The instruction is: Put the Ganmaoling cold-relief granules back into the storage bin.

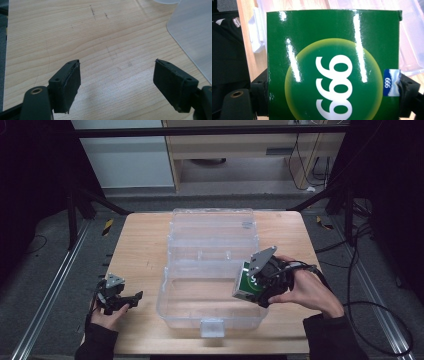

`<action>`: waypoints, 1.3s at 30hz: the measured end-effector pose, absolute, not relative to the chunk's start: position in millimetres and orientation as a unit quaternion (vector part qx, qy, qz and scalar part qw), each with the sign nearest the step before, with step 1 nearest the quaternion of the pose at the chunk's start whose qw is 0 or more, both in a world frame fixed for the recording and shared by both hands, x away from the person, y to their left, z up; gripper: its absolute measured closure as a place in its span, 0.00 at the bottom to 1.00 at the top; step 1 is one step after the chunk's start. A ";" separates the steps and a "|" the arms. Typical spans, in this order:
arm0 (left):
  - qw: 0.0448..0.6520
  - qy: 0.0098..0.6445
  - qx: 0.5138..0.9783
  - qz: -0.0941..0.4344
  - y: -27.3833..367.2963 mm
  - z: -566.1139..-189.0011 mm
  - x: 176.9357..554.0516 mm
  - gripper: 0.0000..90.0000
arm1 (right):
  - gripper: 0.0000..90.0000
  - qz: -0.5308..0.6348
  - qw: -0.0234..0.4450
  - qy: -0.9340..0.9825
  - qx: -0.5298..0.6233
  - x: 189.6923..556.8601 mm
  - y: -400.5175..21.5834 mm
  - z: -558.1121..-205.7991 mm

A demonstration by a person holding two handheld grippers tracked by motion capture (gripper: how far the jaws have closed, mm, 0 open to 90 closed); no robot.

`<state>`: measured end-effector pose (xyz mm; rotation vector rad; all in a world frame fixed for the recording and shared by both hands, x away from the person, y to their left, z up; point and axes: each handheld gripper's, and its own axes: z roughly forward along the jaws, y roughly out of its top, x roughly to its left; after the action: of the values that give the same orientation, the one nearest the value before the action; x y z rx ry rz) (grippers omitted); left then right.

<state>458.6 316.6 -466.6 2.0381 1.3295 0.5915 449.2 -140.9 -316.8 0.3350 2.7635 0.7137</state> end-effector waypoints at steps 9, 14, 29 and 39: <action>0.313 0.503 0.774 0.224 316.9 -466.7 458.7 0.24 | 0.17 0.235 0.131 0.958 0.100 453.5 -126.0 -332.2; 0.315 0.505 0.772 0.224 317.4 -466.1 458.2 0.24 | 0.17 0.225 0.125 0.962 0.090 453.6 -120.1 -338.8; 0.315 0.505 0.771 0.225 318.0 -465.8 458.2 0.24 | 0.17 0.196 0.102 0.972 0.076 454.2 -119.0 -364.1; 0.315 0.505 0.771 0.225 317.9 -465.7 458.1 0.24 | 0.17 0.179 0.096 0.976 0.076 456.8 -122.3 -379.2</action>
<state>458.1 317.9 -465.7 2.0320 1.3293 0.5936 456.8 -122.3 -379.2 0.2244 2.8931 0.5319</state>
